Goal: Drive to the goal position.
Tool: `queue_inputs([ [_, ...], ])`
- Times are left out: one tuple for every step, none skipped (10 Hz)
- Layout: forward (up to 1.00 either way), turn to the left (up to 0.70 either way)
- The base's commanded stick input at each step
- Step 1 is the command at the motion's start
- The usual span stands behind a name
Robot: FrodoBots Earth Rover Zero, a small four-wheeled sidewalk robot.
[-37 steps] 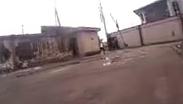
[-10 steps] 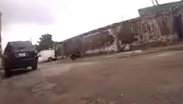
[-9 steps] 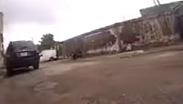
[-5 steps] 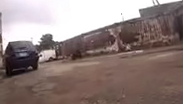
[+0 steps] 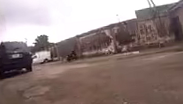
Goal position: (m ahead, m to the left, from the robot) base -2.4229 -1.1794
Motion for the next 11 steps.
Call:
queue_inputs([
  [0.85, -0.34],
  [0.85, -0.34],
  [0.85, 0.0],
  [0.85, 0.0],
  [0.85, 0.0],
  [0.85, 0.0],
  [0.85, 0.0],
  [0.85, 0.0],
  [0.85, 0.0],
  [0.85, 0.0],
  [0.85, 0.0],
])
